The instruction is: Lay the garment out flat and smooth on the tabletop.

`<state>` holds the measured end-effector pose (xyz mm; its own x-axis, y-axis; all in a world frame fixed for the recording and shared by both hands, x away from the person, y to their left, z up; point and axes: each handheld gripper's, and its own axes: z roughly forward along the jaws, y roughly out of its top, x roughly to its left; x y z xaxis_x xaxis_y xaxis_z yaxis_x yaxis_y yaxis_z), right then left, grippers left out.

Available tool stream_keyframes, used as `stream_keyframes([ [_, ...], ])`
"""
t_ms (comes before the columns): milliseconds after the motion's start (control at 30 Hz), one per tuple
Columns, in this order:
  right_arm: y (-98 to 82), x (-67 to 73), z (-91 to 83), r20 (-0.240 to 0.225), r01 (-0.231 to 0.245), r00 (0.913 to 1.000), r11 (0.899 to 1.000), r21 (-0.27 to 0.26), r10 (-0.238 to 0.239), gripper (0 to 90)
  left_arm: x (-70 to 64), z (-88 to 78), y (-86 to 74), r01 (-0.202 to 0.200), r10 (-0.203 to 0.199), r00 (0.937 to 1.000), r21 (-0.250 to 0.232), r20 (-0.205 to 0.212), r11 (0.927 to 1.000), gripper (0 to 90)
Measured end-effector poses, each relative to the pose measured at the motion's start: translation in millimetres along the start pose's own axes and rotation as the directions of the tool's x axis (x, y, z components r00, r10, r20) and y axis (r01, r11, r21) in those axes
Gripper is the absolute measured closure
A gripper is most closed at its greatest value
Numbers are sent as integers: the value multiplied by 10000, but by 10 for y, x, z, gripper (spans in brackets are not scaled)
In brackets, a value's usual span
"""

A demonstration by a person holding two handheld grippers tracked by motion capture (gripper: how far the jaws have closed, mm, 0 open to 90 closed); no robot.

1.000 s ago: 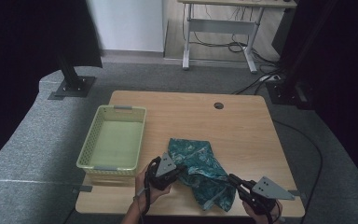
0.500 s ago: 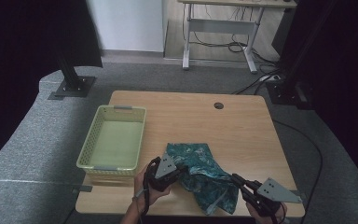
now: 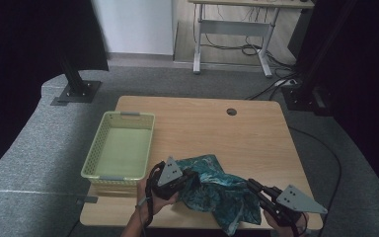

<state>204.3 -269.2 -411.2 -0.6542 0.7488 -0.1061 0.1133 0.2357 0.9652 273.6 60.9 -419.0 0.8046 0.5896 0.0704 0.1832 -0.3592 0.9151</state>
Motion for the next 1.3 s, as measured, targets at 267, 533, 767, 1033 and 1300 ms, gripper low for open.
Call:
stream_keyframes([
  [267, 378, 2, -154, 178, 557, 9983, 9967, -594, -547, 856, -8, -306, 427, -565, 562, 9984, -861, -66, 9947, 892],
  [533, 862, -120, -101, 630, 820, 9952, 9901, -1140, -751, 856, 99, -344, 663, -510, 480, 9984, -1048, -310, 9932, 891],
  [767, 403, -240, 378, 542, -15, 9985, 9998, 177, 5, 856, 250, 35, 149, 554, -548, 9983, 280, -216, 9981, 887],
  [1033, 12, -288, 657, 502, -548, 9975, 9930, 1045, 497, 855, 302, 290, -160, 1222, -1225, 9925, 1010, -25, 9874, 881],
  [1300, -76, -342, 715, 587, -682, 9964, 9892, 1294, 610, 855, 324, 425, -160, 1109, -1128, 9936, 1356, 69, 9845, 864],
])
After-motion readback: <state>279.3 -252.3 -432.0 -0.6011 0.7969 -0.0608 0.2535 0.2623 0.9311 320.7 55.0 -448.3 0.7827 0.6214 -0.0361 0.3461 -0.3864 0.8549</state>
